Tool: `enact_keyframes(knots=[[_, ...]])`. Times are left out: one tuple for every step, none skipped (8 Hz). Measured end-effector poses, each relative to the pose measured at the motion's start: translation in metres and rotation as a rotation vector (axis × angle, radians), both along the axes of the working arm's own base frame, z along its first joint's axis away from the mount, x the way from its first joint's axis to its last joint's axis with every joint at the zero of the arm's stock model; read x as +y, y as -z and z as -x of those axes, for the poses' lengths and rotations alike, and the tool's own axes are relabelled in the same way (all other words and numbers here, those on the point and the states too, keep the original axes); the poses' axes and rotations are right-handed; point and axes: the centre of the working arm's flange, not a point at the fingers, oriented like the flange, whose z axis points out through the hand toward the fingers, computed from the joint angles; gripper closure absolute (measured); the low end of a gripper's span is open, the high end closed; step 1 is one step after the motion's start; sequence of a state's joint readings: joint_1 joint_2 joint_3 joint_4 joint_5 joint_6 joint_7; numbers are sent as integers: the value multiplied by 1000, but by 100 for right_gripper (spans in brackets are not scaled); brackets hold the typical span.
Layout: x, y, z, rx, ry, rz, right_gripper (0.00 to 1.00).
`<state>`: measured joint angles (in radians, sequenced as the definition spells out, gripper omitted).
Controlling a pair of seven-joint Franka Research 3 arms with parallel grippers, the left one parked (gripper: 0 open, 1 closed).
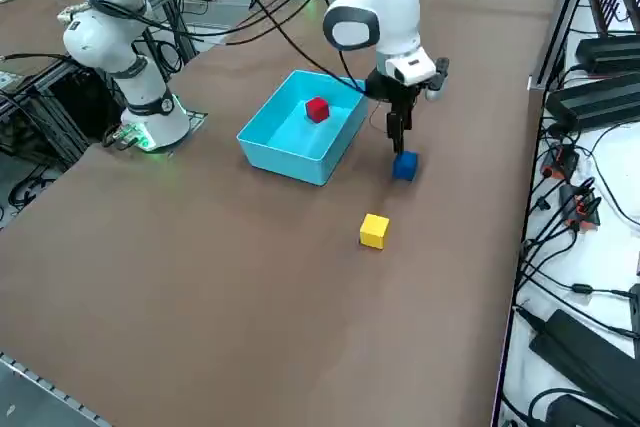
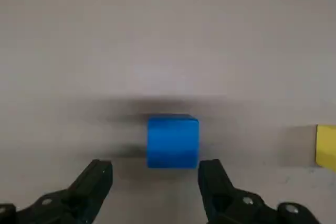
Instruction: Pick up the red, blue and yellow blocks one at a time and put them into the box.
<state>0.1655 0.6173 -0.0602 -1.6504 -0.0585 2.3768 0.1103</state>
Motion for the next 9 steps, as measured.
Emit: enact_keyframes(knots=[[-4,7,-4,4,-8,3,0],[-6,12,-8,5,-12,5,0],[-8,17,-12,5,-17,7,0],[-12,23,-16,5,-17,8,0],[-15,28,-18,7,-15,9,0],[-16,33,-19,11,-13,10,0],[-16,40,-19,13,-14,10,0],[-15,46,-19,4,-17,9,2],[-15,51,-20,-7,-19,7,4]])
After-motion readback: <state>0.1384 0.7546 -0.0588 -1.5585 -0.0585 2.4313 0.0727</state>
